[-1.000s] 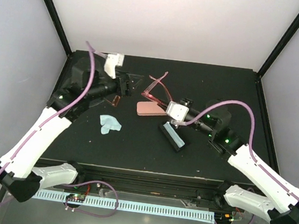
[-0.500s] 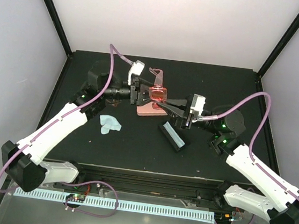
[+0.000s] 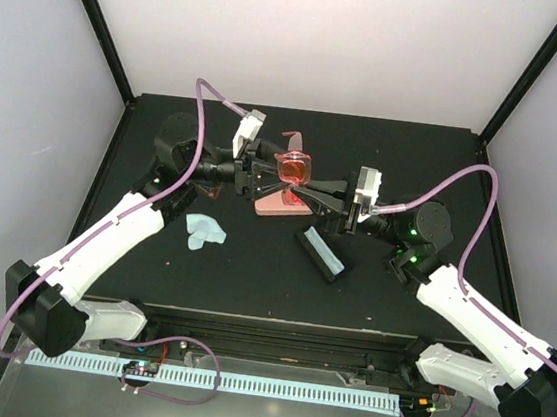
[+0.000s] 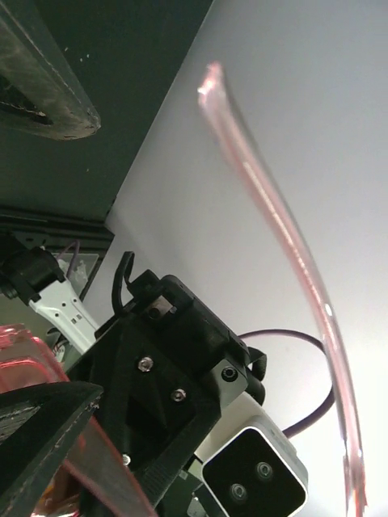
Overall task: Organize the sunglasses
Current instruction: Fold the sunglasses.
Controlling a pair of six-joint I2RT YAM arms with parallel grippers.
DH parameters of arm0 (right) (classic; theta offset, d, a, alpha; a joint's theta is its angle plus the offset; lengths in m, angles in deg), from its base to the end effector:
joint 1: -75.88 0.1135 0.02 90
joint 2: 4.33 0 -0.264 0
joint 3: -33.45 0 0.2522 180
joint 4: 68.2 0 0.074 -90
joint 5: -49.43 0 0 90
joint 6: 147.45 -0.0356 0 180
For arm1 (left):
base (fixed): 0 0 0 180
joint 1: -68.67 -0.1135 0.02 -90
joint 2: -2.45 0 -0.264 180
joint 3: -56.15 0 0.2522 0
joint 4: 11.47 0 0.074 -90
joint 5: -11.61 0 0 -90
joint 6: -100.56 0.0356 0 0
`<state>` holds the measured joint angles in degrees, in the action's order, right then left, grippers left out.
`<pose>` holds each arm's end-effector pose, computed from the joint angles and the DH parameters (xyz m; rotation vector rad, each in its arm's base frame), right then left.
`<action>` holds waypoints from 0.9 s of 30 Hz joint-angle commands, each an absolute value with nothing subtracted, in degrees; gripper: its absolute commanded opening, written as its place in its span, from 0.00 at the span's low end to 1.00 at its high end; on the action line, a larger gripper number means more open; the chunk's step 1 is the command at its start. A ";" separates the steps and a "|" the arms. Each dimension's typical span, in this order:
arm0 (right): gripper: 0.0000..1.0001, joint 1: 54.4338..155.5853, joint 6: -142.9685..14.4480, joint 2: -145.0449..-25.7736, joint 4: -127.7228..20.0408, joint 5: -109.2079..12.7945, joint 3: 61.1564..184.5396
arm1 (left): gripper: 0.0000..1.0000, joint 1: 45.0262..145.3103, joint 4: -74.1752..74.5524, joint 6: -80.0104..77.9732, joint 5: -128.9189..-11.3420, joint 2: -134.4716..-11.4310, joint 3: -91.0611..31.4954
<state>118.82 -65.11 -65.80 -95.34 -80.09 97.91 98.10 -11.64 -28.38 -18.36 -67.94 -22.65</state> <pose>0.1555 0.1757 0.4095 -0.9518 0.8101 1.1315 0.2214 -0.1603 0.4128 0.8536 1.5322 -1.6467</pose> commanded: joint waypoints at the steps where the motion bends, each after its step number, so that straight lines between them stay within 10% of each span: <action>1: 0.01 117.08 -65.47 -63.26 -95.44 -76.71 96.06 | 0.82 97.42 -6.87 -22.37 -19.18 -64.88 -23.10; 14: 0.01 116.46 -75.29 -58.36 -91.19 -85.25 93.05 | 0.85 94.93 -3.49 -18.73 -42.51 -60.76 -23.81; 27: 0.01 116.48 -80.18 -61.89 -84.24 -82.93 96.57 | 0.81 96.05 -14.99 -26.26 -13.92 -72.41 -27.29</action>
<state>116.66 -78.31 -62.09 -84.89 -84.25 94.76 95.32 -8.60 -23.79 -25.66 -70.80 -25.64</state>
